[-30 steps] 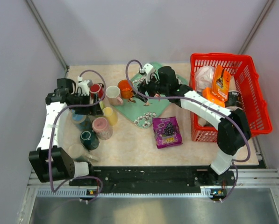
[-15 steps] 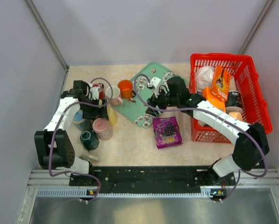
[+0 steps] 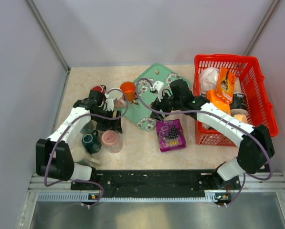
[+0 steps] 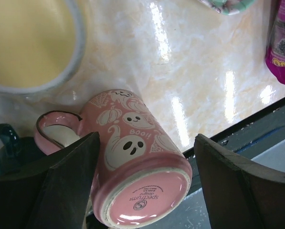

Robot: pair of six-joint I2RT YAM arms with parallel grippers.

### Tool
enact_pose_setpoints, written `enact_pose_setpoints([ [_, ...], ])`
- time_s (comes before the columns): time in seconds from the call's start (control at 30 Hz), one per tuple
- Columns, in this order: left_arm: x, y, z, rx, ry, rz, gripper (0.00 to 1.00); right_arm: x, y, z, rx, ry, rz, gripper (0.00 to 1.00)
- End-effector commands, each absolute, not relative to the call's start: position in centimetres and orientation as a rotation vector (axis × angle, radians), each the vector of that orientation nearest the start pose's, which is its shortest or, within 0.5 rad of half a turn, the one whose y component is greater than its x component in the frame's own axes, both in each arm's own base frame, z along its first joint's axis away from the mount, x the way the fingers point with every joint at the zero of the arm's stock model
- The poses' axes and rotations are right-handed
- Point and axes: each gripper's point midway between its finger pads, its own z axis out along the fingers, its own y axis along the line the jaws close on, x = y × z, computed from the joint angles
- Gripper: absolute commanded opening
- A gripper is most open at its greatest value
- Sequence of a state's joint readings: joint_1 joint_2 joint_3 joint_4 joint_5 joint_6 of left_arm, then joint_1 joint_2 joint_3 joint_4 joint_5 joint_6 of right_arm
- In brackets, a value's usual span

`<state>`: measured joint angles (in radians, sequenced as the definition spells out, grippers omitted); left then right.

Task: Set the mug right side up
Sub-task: Turn over the cup at the center of the board.

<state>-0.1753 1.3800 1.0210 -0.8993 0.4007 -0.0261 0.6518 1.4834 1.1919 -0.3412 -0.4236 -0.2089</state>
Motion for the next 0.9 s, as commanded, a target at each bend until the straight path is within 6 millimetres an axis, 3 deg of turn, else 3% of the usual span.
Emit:
enact_pose_setpoints([
  [0.0, 24.1, -13.5, 11.9, 0.417, 2.737, -0.685, 0.85, 30.2, 31.1, 20.8, -1.140, 1.858, 0.710, 0.69],
  [0.1, 25.4, -11.6, 13.3, 0.330, 2.741, -0.474, 0.92, 30.3, 31.0, 20.9, -1.142, 1.855, 0.699, 0.69],
  [0.13, 25.5, -10.6, 13.6, 0.290, 2.756, -0.391, 0.99, 30.3, 31.0, 20.9, -1.142, 1.855, 0.695, 0.69],
  [0.23, 24.7, -8.5, 13.6, 0.157, 2.816, -0.243, 0.99, 30.2, 30.8, 20.5, -1.147, 1.863, 0.694, 0.69],
  [0.4, 23.5, -9.0, 12.5, 0.027, 2.889, -0.291, 0.99, 30.0, 31.0, 20.4, -1.151, 1.860, 0.704, 0.68],
  [0.57, 23.1, -8.1, 11.2, -0.127, 2.909, -0.207, 0.98, 29.0, 31.3, 22.6, -1.161, 1.782, 0.764, 0.68],
  [0.67, 22.0, -7.8, 10.0, -0.168, 2.949, -0.182, 0.97, 29.0, 31.0, 22.0, -1.160, 1.804, 0.743, 0.68],
  [0.87, 22.4, -9.6, 9.0, -0.075, 2.964, -0.331, 0.95, 29.1, 30.9, 21.7, -1.141, 1.814, 0.740, 0.68],
])
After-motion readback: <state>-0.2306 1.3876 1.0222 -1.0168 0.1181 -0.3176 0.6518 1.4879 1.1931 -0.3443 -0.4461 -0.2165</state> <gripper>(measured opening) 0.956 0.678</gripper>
